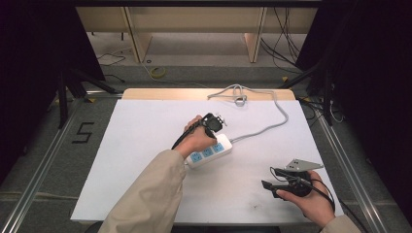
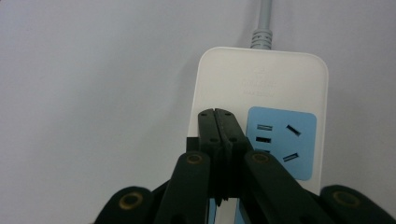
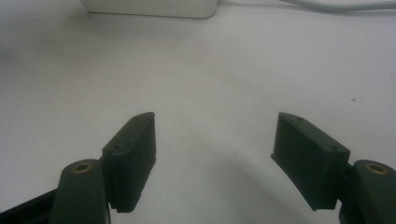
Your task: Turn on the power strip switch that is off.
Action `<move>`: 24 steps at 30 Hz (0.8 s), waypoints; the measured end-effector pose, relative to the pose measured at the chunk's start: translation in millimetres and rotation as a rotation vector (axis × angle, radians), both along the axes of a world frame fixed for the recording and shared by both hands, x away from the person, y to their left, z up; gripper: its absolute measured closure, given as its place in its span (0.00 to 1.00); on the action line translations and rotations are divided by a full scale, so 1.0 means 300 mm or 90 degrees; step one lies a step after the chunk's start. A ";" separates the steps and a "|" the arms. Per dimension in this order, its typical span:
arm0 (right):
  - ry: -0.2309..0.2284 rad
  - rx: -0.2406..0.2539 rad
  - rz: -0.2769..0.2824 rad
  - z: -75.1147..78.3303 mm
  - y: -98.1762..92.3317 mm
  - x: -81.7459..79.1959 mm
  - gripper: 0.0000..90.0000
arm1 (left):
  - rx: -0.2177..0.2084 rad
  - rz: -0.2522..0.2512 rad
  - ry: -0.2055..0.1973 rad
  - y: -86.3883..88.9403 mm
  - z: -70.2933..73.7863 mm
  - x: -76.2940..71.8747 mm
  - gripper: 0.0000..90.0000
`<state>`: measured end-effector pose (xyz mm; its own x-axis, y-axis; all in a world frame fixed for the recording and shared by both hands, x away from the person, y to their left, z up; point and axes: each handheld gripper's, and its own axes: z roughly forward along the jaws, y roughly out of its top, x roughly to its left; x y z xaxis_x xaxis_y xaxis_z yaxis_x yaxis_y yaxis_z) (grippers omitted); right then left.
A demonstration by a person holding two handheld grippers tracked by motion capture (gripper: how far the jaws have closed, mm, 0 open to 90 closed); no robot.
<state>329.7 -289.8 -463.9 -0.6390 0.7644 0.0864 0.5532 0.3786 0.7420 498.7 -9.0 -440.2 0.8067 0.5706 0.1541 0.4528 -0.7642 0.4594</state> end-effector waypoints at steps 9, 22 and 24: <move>0.002 0.000 0.000 0.000 0.000 0.001 0.34 | -0.010 0.002 -0.001 0.001 0.004 0.002 1.00; 0.000 0.000 -0.001 0.001 -0.001 0.000 0.34 | -0.033 0.006 -0.020 0.011 0.031 -0.002 1.00; -0.001 0.001 -0.001 0.001 -0.001 0.000 0.34 | -0.041 0.008 -0.022 0.018 0.043 -0.004 0.99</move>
<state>329.8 -290.0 -463.6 -0.6377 0.7655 0.0863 0.5527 0.3766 0.7435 497.5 -3.6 -427.5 0.7947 0.5897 0.1442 0.4450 -0.7273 0.5225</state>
